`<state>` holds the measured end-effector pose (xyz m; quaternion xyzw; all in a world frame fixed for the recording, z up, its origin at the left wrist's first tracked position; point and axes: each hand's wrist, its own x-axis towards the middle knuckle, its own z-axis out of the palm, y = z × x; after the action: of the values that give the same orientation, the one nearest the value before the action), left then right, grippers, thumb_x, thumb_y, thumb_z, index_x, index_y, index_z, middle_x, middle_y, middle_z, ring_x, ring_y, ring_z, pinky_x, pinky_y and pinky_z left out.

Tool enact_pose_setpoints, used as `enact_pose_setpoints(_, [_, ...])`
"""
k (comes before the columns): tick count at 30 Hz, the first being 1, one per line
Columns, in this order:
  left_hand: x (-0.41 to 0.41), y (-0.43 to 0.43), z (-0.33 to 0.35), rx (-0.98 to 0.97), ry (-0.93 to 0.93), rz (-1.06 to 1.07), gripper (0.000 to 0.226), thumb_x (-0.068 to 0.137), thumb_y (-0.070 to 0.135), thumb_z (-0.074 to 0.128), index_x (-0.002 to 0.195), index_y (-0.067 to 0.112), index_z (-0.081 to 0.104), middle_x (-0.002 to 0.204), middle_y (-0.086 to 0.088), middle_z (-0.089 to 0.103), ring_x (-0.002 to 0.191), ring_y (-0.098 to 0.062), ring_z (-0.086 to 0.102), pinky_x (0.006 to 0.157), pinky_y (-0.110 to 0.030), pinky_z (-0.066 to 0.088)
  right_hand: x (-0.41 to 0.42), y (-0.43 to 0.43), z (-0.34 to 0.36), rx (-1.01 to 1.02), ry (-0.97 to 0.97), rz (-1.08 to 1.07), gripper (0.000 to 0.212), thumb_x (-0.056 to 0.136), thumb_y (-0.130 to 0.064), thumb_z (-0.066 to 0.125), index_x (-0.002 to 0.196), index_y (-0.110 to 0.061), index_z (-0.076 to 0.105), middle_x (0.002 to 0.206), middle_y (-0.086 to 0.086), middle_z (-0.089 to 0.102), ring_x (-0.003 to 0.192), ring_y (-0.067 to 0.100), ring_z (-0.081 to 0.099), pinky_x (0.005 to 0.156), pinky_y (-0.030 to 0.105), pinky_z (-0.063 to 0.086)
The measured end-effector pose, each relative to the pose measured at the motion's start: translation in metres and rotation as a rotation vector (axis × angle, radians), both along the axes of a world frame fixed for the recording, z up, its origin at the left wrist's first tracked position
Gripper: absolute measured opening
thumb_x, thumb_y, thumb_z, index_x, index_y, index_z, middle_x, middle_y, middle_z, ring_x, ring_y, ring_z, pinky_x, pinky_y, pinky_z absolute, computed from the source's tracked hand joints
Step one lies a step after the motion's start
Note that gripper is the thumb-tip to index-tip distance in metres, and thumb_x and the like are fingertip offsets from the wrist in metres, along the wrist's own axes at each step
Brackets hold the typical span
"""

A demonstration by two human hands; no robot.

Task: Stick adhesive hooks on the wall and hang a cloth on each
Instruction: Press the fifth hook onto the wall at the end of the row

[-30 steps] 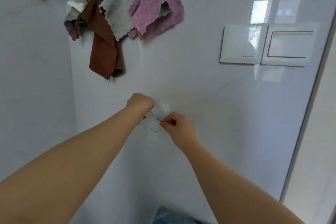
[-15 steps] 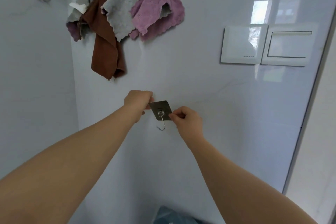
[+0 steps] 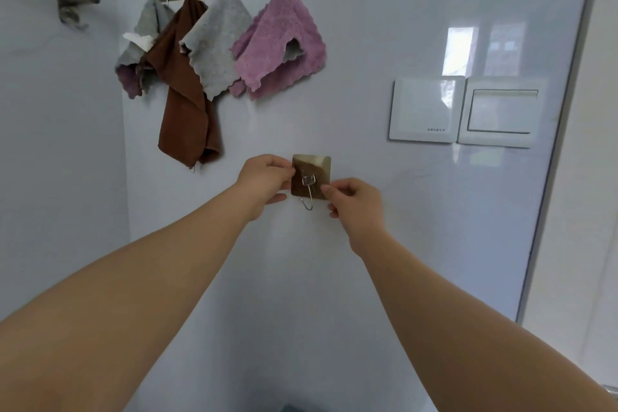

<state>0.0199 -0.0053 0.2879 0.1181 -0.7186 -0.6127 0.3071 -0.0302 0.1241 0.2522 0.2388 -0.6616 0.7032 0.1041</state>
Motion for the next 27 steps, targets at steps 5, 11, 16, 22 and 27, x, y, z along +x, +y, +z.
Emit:
enact_pose_setpoints(5, [0.001, 0.013, 0.025, 0.001, 0.11, -0.005, 0.018, 0.086, 0.007, 0.062, 0.078, 0.022, 0.054, 0.092, -0.004, 0.06, 0.087, -0.017, 0.061, 0.072, -0.025, 0.051, -0.001, 0.009, 0.036, -0.019, 0.036, -0.045, 0.009, 0.082, -0.01, 0.067, 0.074, -0.011, 0.063, 0.063, 0.0, 0.056, 0.052, 0.011, 0.05, 0.053, 0.021, 0.046])
enact_pose_setpoints(11, [-0.001, 0.023, 0.04, 0.057, 0.179, -0.092, 0.017, 0.086, 0.003, 0.062, 0.077, 0.016, 0.055, 0.082, -0.003, 0.059, 0.067, -0.01, 0.057, 0.064, -0.02, 0.051, -0.005, 0.018, 0.061, 0.022, 0.07, -0.139, 0.005, 0.081, -0.007, 0.064, 0.079, -0.012, 0.066, 0.067, 0.0, 0.06, 0.05, 0.012, 0.051, 0.063, 0.027, 0.052])
enact_pose_setpoints(16, [-0.002, 0.027, 0.04, 0.119, 0.177, -0.083, 0.019, 0.087, 0.004, 0.061, 0.075, 0.016, 0.053, 0.078, -0.003, 0.06, 0.063, -0.009, 0.057, 0.061, -0.019, 0.052, 0.001, 0.015, 0.062, 0.017, 0.127, -0.23, 0.021, 0.083, -0.022, 0.062, 0.102, -0.015, 0.064, 0.092, 0.002, 0.067, 0.087, 0.021, 0.064, 0.09, 0.039, 0.051])
enact_pose_setpoints(22, [-0.001, 0.028, 0.035, 0.151, 0.206, -0.066, 0.02, 0.086, 0.003, 0.062, 0.073, 0.015, 0.053, 0.078, -0.004, 0.061, 0.064, -0.01, 0.059, 0.064, -0.019, 0.054, 0.009, 0.005, 0.051, 0.199, 0.277, -0.127, 0.012, 0.082, -0.026, 0.065, 0.091, -0.02, 0.06, 0.084, -0.002, 0.057, 0.078, 0.013, 0.053, 0.072, 0.028, 0.046])
enact_pose_setpoints(27, [-0.003, 0.029, 0.032, 0.113, 0.21, -0.036, 0.016, 0.084, 0.005, 0.065, 0.075, 0.015, 0.056, 0.094, -0.012, 0.065, 0.08, -0.02, 0.063, 0.078, -0.027, 0.055, 0.005, 0.001, 0.047, 0.218, 0.297, -0.192, 0.016, 0.085, -0.007, 0.057, 0.084, -0.022, 0.06, 0.073, 0.0, 0.058, 0.077, 0.023, 0.059, 0.072, 0.028, 0.048])
